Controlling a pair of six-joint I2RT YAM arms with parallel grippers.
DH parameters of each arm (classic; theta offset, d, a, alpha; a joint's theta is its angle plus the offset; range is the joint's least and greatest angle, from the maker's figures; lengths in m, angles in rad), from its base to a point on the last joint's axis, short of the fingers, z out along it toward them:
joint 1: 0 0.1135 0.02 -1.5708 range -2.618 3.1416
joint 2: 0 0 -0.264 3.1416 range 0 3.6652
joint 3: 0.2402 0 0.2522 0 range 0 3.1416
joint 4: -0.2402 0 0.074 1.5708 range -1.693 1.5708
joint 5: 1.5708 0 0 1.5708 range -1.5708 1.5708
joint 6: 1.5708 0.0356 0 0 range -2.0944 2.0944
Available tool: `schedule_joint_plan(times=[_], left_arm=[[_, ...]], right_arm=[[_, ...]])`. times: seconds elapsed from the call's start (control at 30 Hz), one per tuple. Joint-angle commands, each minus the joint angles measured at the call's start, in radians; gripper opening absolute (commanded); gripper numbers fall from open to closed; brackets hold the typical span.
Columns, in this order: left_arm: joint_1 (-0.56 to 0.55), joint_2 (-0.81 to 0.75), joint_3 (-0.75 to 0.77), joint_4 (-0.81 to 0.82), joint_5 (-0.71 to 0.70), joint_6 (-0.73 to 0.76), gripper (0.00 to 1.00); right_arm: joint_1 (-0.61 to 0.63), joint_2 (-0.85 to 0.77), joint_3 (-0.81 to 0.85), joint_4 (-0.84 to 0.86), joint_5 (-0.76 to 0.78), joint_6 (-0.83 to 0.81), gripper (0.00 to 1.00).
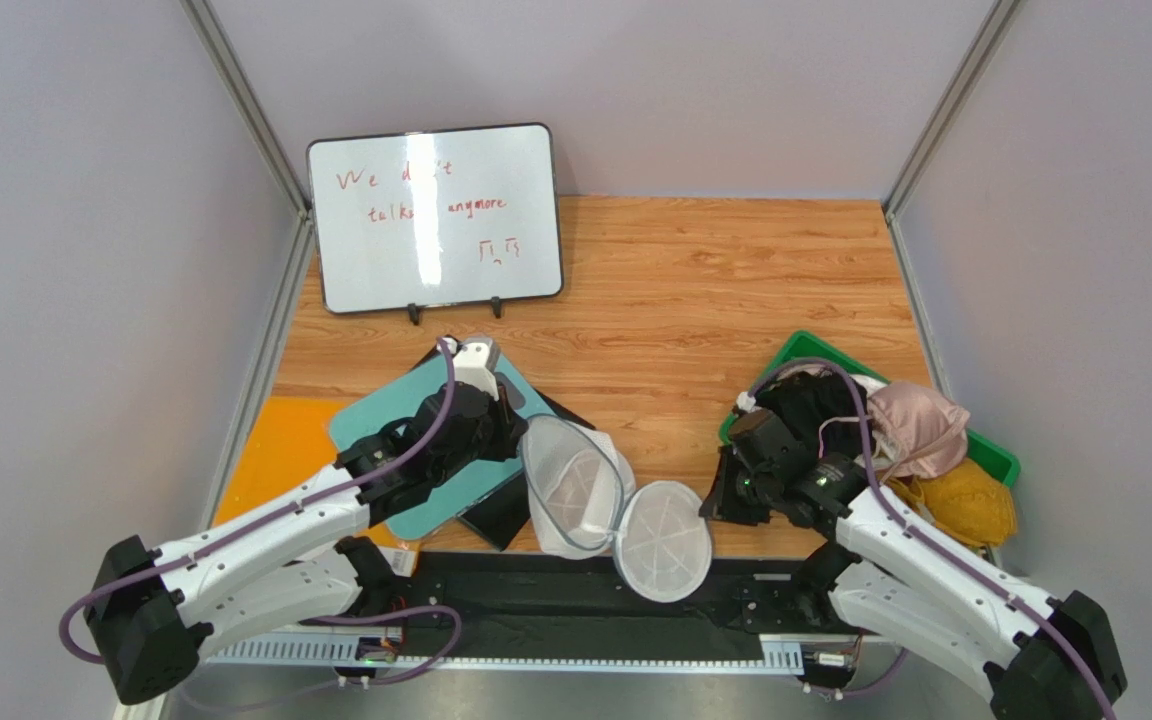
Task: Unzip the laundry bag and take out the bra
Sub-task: Close the laundry bag at the center of the board.
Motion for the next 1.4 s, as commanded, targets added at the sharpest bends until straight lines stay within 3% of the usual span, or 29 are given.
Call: schedule_joint_plan(times=[0.0,0.33,0.53,0.87,1.1,1.37], left_arm=[[0.007,-0.010,0.026,0.020,0.009,0.027,0.00],[0.009,0.039,0.048,0.045,0.050,0.017,0.00],[0.007,0.082,0.067,0.064,0.055,0.001,0.00],[-0.051,0.212,0.101,0.179,0.104,-0.051,0.00],[-0.108,0.269,0.113,0.273,0.089,-0.092,0.00],[-0.142,0.304,0.107,0.324,0.088,-0.118,0.00]], right_arm=[[0.006,-0.053,0.172,-0.101,0.051,0.002,0.00],[0.004,0.039,0.482,-0.316,0.173,-0.088,0.00],[0.000,0.090,0.646,-0.454,0.383,-0.157,0.00],[-0.019,0.345,0.922,-0.609,0.532,-0.244,0.00],[0.019,0.458,1.025,-0.592,0.533,-0.216,0.00],[0.179,0.594,1.094,-0.512,0.586,-0.151,0.00]])
